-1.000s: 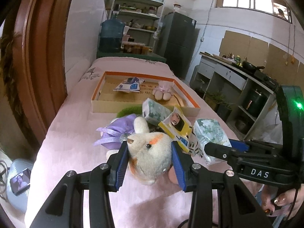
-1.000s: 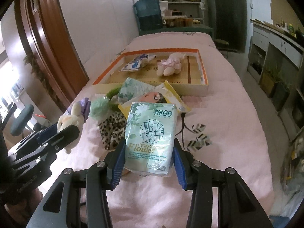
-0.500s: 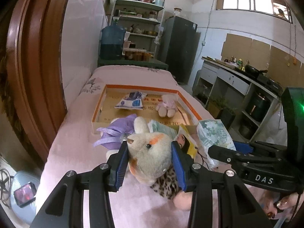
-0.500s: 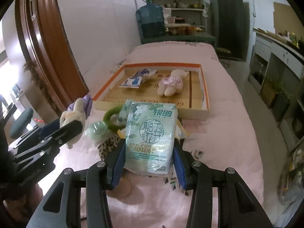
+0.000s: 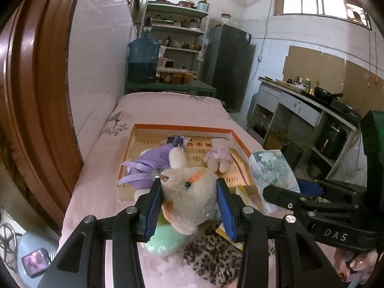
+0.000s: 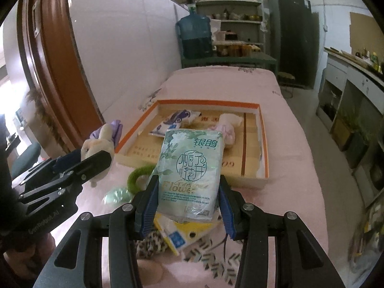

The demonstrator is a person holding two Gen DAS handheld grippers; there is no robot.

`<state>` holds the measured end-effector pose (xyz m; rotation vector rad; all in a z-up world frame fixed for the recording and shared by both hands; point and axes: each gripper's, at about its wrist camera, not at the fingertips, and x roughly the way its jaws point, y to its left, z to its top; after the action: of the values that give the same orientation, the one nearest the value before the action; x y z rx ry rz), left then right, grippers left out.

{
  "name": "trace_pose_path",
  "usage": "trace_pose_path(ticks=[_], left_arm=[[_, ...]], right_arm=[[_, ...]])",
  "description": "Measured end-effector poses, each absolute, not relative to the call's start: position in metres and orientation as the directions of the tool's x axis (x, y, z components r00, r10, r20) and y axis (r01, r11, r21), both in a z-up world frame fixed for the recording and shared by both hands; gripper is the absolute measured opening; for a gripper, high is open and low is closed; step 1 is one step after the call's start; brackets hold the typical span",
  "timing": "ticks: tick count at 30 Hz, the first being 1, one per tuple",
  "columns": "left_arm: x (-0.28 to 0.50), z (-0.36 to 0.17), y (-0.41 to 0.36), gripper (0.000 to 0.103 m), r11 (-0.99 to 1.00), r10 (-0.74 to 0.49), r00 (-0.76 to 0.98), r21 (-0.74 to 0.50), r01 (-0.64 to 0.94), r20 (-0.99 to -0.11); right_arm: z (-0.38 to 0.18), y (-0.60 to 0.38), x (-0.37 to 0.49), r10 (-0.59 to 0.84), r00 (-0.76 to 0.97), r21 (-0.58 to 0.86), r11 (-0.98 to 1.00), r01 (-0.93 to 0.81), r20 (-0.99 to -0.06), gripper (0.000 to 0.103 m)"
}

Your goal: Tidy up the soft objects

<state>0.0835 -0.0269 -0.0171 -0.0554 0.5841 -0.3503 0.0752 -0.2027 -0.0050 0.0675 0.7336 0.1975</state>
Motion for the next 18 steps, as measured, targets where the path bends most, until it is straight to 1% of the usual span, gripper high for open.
trace_pose_path(ticks=[5,18], left_arm=[[0.100,-0.008,-0.033,0.044,0.941,-0.333,0.784,-0.130,0.313,-0.524],[0.148,0.010,-0.041,0.044,0.942,-0.332,0.788,-0.143,0.303,-0.518]], right_arm=[[0.001,-0.206,0.093,0.201,0.737,0.134,0.980,-0.150,-0.646,0.047],[0.009,-0.212,0.141,0.215,0.734,0.151,0.976,-0.154,-0.644,0.047]])
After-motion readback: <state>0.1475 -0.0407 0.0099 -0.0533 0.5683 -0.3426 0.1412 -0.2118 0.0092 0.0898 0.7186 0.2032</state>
